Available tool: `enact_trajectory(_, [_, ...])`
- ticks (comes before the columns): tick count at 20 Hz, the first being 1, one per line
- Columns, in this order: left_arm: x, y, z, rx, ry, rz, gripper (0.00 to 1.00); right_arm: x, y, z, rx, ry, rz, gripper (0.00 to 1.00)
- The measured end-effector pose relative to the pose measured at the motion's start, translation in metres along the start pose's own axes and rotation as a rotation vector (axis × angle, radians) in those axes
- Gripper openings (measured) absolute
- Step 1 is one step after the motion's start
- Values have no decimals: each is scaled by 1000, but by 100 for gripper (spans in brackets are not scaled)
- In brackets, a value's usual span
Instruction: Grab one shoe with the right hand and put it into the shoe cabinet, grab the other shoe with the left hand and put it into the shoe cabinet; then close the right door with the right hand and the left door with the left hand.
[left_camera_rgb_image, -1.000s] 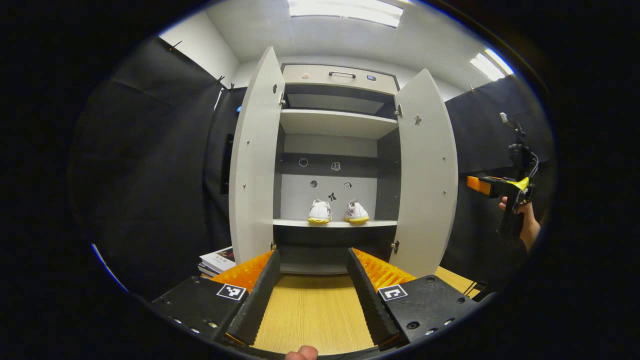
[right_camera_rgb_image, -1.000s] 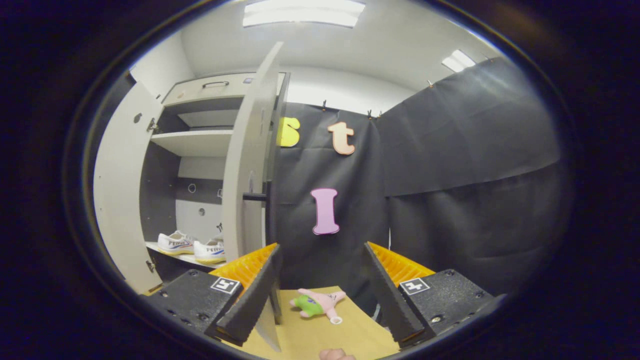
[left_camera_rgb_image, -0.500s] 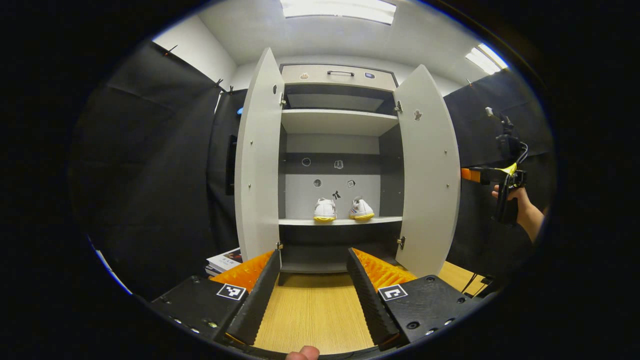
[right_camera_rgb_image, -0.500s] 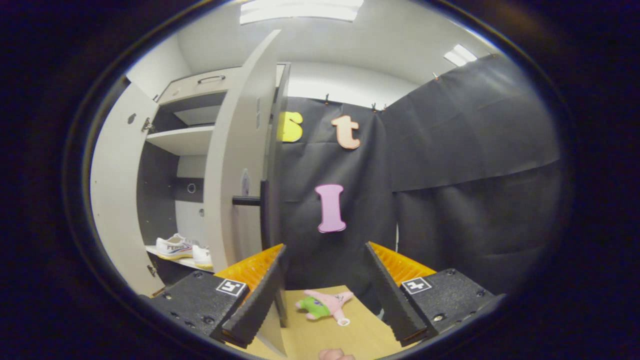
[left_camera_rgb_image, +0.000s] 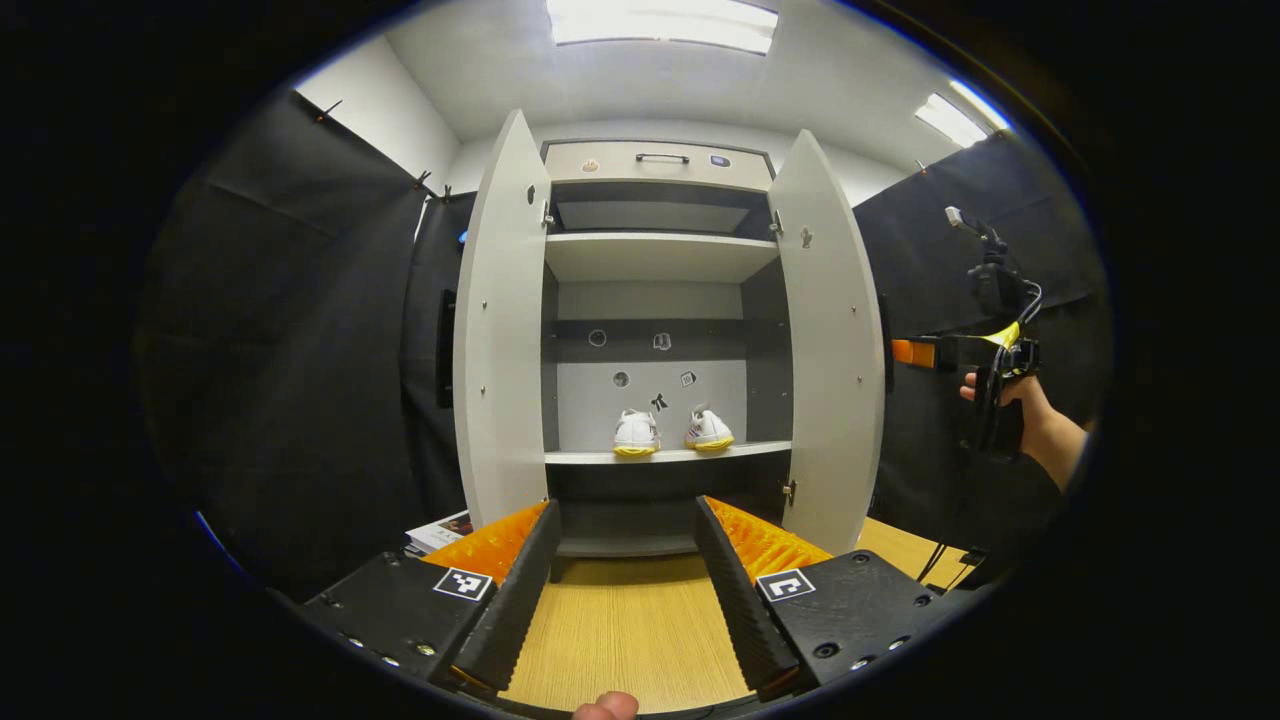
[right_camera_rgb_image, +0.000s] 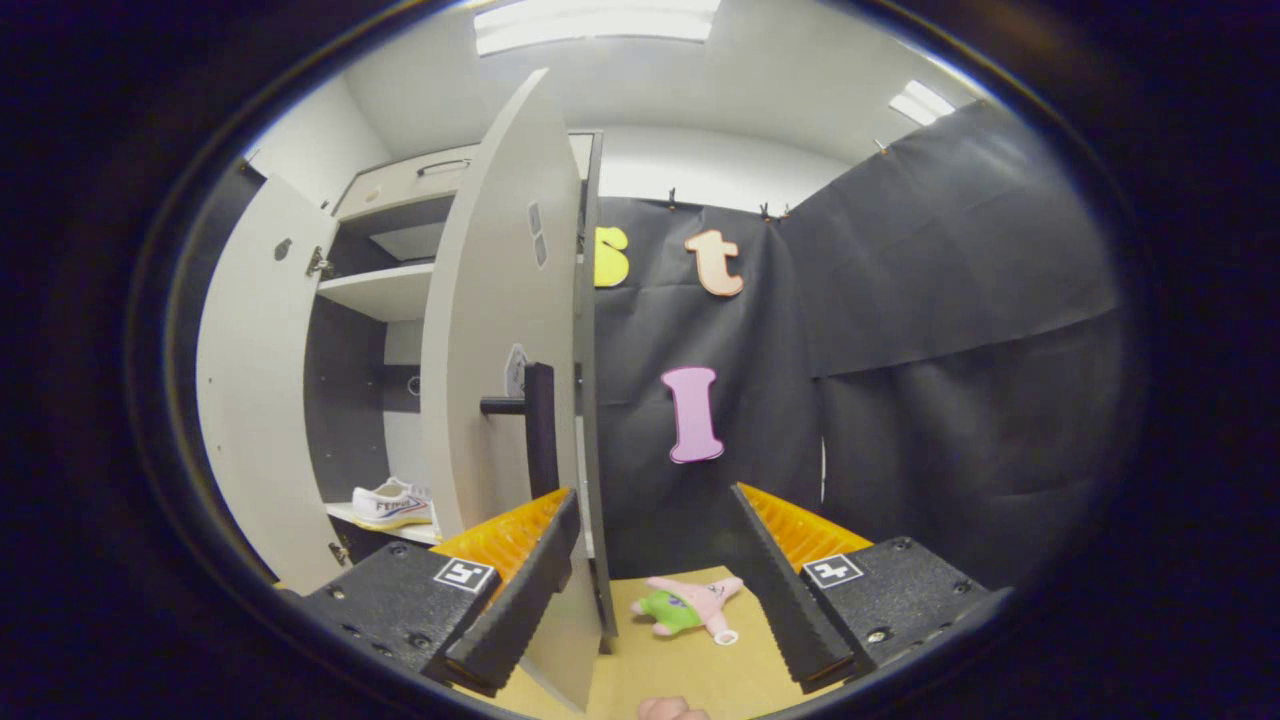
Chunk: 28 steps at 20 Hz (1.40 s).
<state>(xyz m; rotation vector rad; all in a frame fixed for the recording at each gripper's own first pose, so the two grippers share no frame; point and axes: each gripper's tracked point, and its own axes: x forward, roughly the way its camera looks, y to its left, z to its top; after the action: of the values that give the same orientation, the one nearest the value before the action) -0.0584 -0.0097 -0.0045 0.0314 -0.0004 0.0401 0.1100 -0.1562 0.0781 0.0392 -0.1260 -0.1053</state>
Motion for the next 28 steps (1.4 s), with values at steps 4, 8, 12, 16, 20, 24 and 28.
enact_trajectory(4, [-3, 6, -2, -5, 6, 17, 81, 8, 59, -2, -12, 0, 104, 97])
enact_trajectory(8, [-6, 18, -7, -11, 19, 36, 81, 30, 110, -10, -9, 30, 173, 97])
enact_trajectory(12, [-8, 30, -11, -1, 29, 64, 81, 27, 125, 5, -13, -13, 177, 100])
enact_trajectory(16, [-5, 42, -8, -22, 34, 70, 81, -3, 116, 14, -26, -27, 179, 99])
enact_trajectory(20, [8, 88, 15, -74, -3, 124, 79, -55, 105, -4, -4, 1, 216, 99])
enact_trajectory(24, [31, 170, 45, -29, -29, 259, 81, -98, 83, -46, -31, 36, 180, 100])
enact_trajectory(28, [71, 225, 65, -39, -29, 293, 84, -120, 76, -65, -52, 71, 168, 100])
